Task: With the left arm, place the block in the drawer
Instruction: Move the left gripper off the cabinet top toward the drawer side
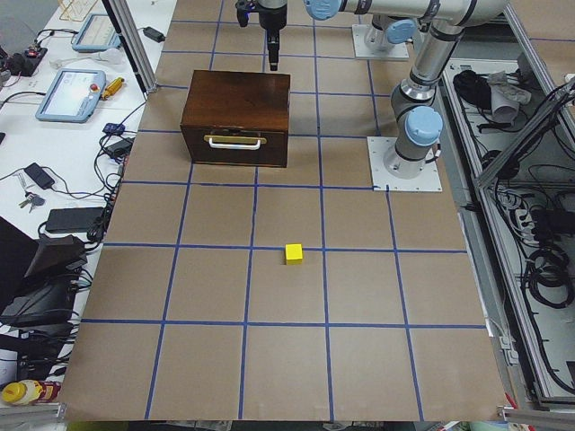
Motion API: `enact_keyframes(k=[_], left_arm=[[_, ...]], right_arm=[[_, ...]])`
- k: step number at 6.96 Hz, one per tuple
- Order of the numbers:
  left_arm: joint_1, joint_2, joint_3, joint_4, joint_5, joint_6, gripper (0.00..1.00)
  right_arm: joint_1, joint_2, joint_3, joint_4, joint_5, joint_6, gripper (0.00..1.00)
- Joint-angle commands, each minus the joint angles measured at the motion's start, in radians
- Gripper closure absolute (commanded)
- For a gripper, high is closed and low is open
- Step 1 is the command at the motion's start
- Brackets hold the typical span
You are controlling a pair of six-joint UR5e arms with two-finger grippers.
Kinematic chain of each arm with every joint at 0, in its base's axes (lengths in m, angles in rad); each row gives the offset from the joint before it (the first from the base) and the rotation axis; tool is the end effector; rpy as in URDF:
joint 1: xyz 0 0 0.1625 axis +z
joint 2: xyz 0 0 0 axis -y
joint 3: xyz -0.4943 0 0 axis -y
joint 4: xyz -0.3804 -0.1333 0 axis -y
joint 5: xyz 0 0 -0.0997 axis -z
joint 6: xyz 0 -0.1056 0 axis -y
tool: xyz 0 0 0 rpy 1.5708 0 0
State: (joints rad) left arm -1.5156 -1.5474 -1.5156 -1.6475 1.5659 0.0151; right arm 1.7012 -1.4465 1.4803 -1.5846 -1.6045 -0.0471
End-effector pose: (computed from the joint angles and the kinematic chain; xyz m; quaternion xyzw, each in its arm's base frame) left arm -0.1078 -0.4742 0.5811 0.0200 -0.9998 0.0010 0.0024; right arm 0.1987 -0.5176 0.5326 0.0888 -0.9959 -0.0093 0.0173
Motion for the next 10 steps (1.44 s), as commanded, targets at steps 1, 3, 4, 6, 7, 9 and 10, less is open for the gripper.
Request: enact_keyframes(k=[1,3,4,6,7,9,10], left_arm=[[0.008,0.001,0.003,-0.002,0.002,0.000,0.00],[0.044,0.003,0.011,-0.032,0.002,0.008,0.00],[0.073,0.003,0.012,-0.034,0.002,0.094,0.00],[0.115,0.010,0.014,-0.043,0.003,0.167,0.00],[0.121,0.010,0.014,-0.047,0.005,0.177,0.00],[0.133,0.012,0.014,-0.051,0.055,0.192,0.00],[0.158,0.012,0.014,-0.057,0.057,0.288,0.00]], right_arm=[[0.000,0.000,0.000,0.000,0.000,0.000,0.00],[0.000,0.000,0.000,0.000,0.000,0.000,0.00],[0.000,0.000,0.000,0.000,0.000,0.001,0.00],[0.000,0.000,0.000,0.000,0.000,0.001,0.00],[0.000,0.000,0.000,0.000,0.001,0.001,0.00],[0.000,0.000,0.000,0.000,0.000,0.000,0.00],[0.000,0.000,0.000,0.000,0.000,0.000,0.00]])
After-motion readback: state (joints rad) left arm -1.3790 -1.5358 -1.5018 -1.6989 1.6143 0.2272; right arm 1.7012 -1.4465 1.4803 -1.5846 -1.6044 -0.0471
